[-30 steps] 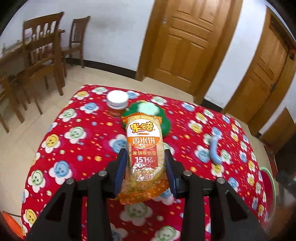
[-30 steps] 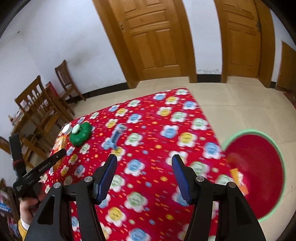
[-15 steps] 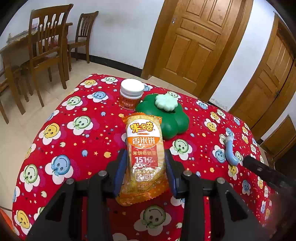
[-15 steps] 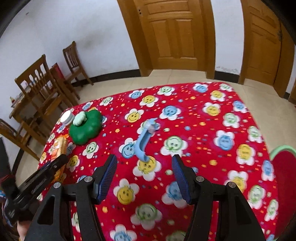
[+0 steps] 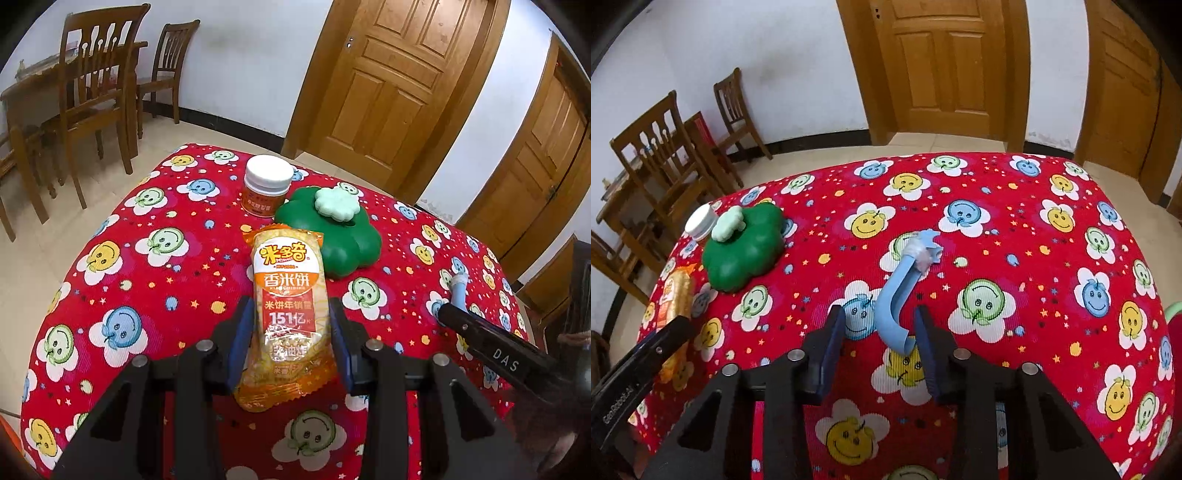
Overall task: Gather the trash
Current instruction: 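Grasp the rice-cracker snack bag with the left tool while the right grasps the blue hook, then carry the snack bag and blue hook over the red bin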
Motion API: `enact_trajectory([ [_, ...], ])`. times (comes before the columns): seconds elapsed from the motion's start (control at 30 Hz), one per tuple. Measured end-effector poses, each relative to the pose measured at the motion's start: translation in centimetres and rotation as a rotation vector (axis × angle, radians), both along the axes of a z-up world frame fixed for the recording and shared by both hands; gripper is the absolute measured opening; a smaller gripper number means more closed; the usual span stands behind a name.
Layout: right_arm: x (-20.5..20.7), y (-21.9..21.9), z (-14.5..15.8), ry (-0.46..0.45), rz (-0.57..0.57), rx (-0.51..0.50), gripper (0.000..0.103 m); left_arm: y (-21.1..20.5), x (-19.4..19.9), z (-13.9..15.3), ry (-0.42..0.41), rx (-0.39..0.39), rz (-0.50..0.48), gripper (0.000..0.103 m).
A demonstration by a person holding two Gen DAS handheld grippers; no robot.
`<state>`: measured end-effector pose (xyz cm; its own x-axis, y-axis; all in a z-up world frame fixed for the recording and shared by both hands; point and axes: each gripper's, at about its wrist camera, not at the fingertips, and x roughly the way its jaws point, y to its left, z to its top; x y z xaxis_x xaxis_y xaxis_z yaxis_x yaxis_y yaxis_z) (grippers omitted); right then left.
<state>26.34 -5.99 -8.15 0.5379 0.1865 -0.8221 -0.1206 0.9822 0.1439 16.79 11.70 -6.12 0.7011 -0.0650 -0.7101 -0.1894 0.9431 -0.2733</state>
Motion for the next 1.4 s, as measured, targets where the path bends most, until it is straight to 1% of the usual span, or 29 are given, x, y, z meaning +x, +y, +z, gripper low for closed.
enact_trajectory([
  [0.07,0.0,-0.1,0.0,-0.002,-0.004,0.002,0.026,-0.2,0.0,0.0,-0.001,0.002,-0.006,0.04],
  [0.1,0.1,-0.2,-0.1,-0.003,-0.007,0.0,0.024,-0.3,0.1,0.0,-0.003,0.002,-0.008,0.04],
  [0.13,0.0,-0.3,-0.1,-0.004,-0.012,-0.003,0.018,-0.3,0.1,0.0,-0.005,0.003,-0.01,0.04],
  [0.17,0.1,-0.4,-0.1,-0.005,-0.016,-0.005,0.016,-0.4,0.1,0.0,-0.007,0.003,-0.01,0.04],
  [0.3,-0.1,-1.0,0.0,-0.001,-0.014,0.017,0.014,-0.6,0.1,0.1,-0.018,-0.001,-0.025,0.04],
  [0.4,-0.7,-1.2,0.6,-0.007,-0.004,0.025,0.014,-1.1,0.0,0.4,-0.033,-0.003,-0.043,0.04],
  [0.57,-2.5,-1.7,2.2,-0.026,0.009,0.06,0.014,-2.4,-0.2,1.0,-0.043,0.012,-0.083,0.04],
  [0.7,-4.3,-2.8,3.8,-0.041,0.01,0.092,0.014,-3.1,-0.4,1.8,-0.044,0.003,-0.108,0.04],
  [0.9,-7.3,-5.7,6.2,-0.067,-0.014,0.143,0.014,-5.1,-1.3,3.2,-0.05,-0.006,-0.157,0.04],
  [1.03,-9.3,-8.3,7.5,-0.073,-0.044,0.199,0.014,-6.7,-2.2,4.3,-0.055,-0.026,-0.194,0.04],
  [1.27,-12.4,-12.4,8.8,-0.087,-0.102,0.234,0.014,-10.4,-3.9,6.2,-0.065,-0.041,-0.273,0.04],
  [1.4,-14.2,-14.9,9.1,-0.092,-0.139,0.243,0.014,-12.8,-4.7,6.9,-0.064,-0.043,-0.319,0.04],
])
